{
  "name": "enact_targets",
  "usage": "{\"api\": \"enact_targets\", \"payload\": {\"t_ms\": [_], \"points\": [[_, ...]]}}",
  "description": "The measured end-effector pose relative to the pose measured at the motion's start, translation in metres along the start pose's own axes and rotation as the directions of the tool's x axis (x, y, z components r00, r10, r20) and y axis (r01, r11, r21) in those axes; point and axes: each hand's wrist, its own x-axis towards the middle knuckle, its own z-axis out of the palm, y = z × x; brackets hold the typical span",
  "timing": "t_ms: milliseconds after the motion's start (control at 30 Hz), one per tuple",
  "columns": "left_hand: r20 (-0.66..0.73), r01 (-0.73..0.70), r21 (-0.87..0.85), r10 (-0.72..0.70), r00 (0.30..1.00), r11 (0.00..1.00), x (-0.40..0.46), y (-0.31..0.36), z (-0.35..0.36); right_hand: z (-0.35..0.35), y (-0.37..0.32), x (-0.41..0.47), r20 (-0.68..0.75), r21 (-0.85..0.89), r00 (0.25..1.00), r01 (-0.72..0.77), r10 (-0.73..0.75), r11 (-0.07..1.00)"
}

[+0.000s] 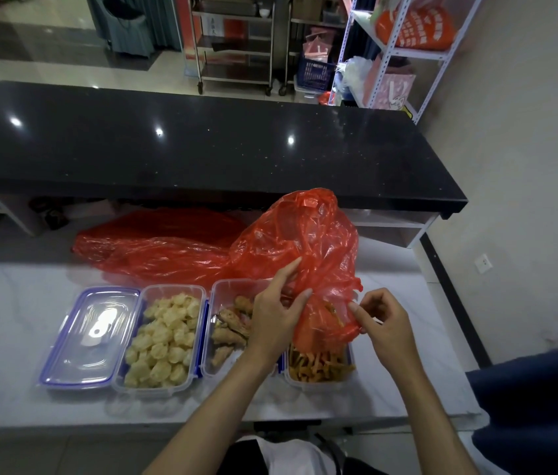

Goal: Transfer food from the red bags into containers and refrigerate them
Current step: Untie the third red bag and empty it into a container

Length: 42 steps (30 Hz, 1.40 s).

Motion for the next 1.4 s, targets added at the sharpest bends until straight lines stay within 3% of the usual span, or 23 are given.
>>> {"api": "enact_targets", "payload": {"t_ms": [433,600,900,1033,1100,1167,1267,1300,1400], "points": [[0.04,0.052,0.047,-0.054,0.998,0.998,0.005,-0.003,0.0,-0.004,0.007,-0.002,0.028,-0.034,1.0,-0.012,0.013,0.999],[0.025,0.073,0.05,-0.075,0.997,0.996,0.002,-0.006,-0.001,0.002,0.011,-0.006,0.115,-0.065,0.991,-0.062,0.069,0.996],[0.082,-0.015,0.024,0.013,0.997,1.0,0.003,0.016,0.001,0.008,-0.028,0.019,0.12,0.304,0.965,-0.259,0.233,0.917],[0.084,0.062,-0.028,-0.059,0.995,0.998,0.002,0.018,0.004,0.014,-0.046,0.026,0.01,0.188,0.993,-0.121,0.121,0.975],[0.094,0.168,-0.149,-0.155,0.983,0.975,0.001,0.023,0.005,0.018,-0.049,0.025,-0.016,0.13,0.999,-0.035,0.037,0.991],[0.106,0.243,-0.299,-0.221,0.969,0.923,0.004,0.028,0.006,0.021,-0.051,0.02,0.115,0.069,0.992,0.041,-0.049,0.997],[-0.001,0.223,-0.401,-0.244,0.97,0.888,0.012,0.034,0.01,0.022,-0.048,0.015,0.319,-0.051,0.939,0.155,-0.131,0.987],[-0.055,0.212,-0.404,-0.255,0.965,0.89,0.016,0.033,0.011,0.02,-0.047,0.013,0.288,-0.078,0.944,0.193,-0.163,0.978],[-0.152,0.206,-0.406,-0.288,0.946,0.89,0.025,0.025,0.009,0.005,-0.039,0.015,-0.05,-0.217,0.958,0.265,-0.282,0.939]]}}
